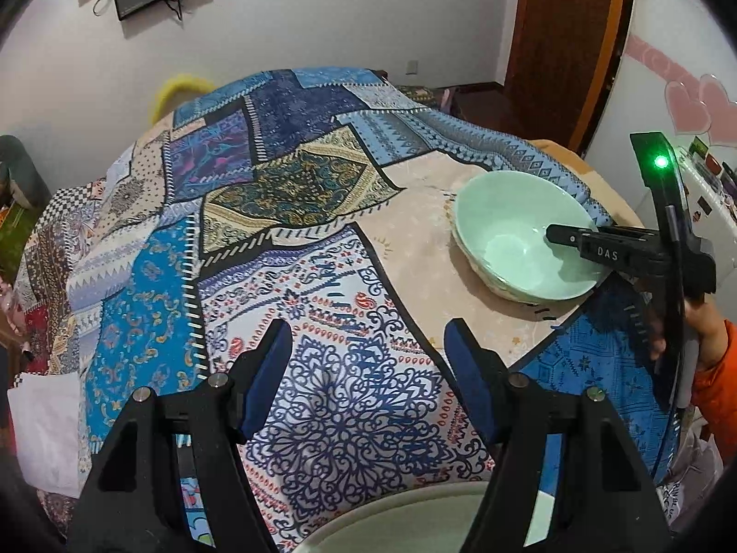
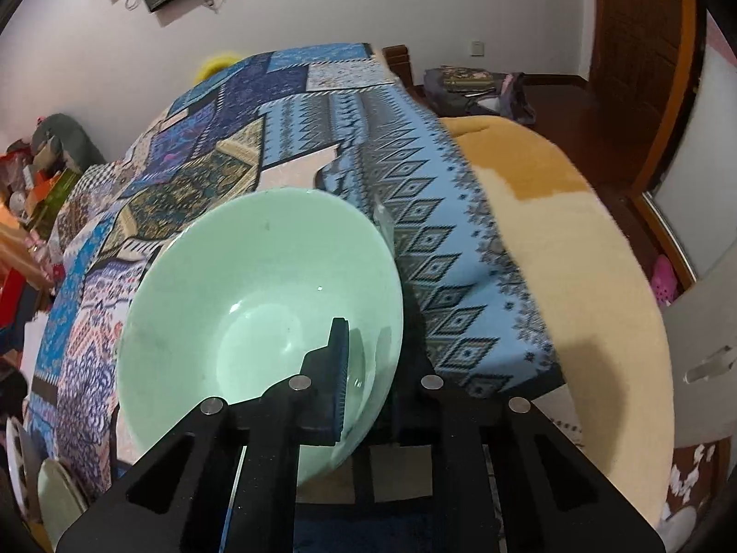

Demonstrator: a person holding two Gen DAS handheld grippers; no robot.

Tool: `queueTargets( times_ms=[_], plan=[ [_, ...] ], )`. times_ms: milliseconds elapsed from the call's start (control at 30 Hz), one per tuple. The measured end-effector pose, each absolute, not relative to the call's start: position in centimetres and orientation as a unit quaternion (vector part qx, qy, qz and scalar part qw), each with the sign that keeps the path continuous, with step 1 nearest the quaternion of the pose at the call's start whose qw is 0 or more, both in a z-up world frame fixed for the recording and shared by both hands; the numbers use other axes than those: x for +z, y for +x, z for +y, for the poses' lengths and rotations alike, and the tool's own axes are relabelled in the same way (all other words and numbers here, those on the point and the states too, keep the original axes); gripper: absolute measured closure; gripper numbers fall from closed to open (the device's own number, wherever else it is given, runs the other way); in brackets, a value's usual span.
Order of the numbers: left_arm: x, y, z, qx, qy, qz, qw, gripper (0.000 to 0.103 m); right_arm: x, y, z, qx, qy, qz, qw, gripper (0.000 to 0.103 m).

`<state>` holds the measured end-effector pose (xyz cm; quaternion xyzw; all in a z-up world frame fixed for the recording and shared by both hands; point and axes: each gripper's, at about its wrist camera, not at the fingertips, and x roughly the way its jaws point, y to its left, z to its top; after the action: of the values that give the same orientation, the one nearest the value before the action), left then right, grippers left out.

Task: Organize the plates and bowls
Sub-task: 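Close both grippers on the mint green bowl rim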

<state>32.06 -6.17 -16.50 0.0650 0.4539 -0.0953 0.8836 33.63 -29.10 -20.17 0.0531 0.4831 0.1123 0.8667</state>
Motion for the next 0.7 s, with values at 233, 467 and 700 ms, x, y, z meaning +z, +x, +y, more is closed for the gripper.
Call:
queueTargets(
  times_ms=[233, 467, 700],
  plan=[
    [-17.8, 32.7, -7.3, -0.108, 0.058, 0.477, 0.870, 0.035, -20.1, 32.0, -28.2, 0.149, 0.043, 0.482, 0.862, 0.087],
    [-18.8, 33.4, -8.0, -0.113, 0.044, 0.502, 0.857, 0.035, -19.8, 29.9, -25.6, 0.200, 0.013, 0.482, 0.853, 0.087],
    [-21.0, 33.9, -8.9, -0.116, 0.061, 0.541, 0.831, 0.038, -20.0, 28.7, -24.4, 0.220, 0.015, 0.495, 0.840, 0.086]
  ],
)
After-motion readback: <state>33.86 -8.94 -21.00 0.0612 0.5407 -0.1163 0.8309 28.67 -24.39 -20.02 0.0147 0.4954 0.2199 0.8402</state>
